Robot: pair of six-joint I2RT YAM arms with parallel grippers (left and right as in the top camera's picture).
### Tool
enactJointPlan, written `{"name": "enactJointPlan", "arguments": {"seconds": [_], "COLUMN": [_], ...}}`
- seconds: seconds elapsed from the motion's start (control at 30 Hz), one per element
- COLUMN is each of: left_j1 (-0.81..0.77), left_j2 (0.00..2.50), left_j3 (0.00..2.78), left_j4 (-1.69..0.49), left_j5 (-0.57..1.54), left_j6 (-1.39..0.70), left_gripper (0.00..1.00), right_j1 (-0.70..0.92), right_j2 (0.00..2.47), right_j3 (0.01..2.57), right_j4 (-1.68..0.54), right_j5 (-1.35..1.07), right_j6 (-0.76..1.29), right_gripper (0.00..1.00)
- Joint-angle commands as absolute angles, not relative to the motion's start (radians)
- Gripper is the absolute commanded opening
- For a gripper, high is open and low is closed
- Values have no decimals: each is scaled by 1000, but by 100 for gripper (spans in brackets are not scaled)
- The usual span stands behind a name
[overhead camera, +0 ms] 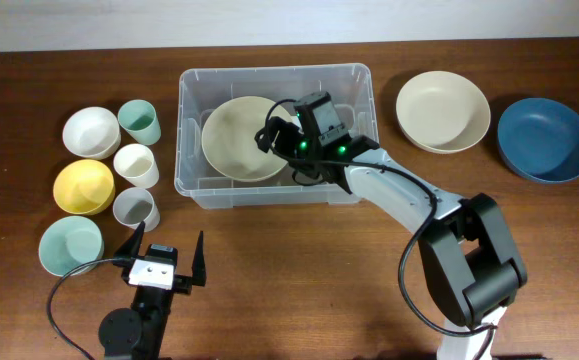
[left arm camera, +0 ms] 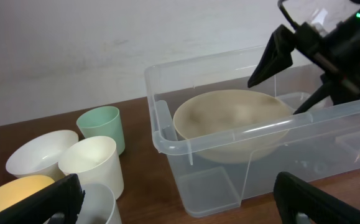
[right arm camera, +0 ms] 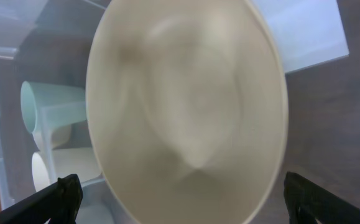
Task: Pack container
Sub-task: 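Lower the cream bowl into the bin and open the right gripper, then move the right gripper to the back cream bowl and grasp its rim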
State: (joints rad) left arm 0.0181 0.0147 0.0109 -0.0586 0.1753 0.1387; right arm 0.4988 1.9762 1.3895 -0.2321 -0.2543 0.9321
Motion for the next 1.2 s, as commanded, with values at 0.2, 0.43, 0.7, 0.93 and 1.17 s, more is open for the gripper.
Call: {"name": "enactJointPlan", "arguments": {"seconds": [0.2, 0.43, 0.7, 0.93, 1.17], "left_j1": [14, 14, 14, 14, 14], "left_j2": [6, 6, 6, 6, 6], "left_j3": [9, 9, 9, 9, 9], "left_j4": [-66, -65, -65, -65, -65], "left_j5": [168, 168, 168, 168, 168], "left_j6": [152, 152, 152, 152, 152], "left_gripper": [100, 100, 100, 100, 100], "right_j1": [331, 26, -200, -204, -204], "right_j2": [1840, 1837, 1904, 1968, 2028], "right_j3": [1687, 1851, 1795, 1729, 1693], "right_j4": [-587, -903, -987, -941, -908], "right_j5": [-123, -104, -152, -168, -139], "right_j6": [755, 792, 855, 947, 982], "right_gripper": [99, 99, 99, 99, 99]}}
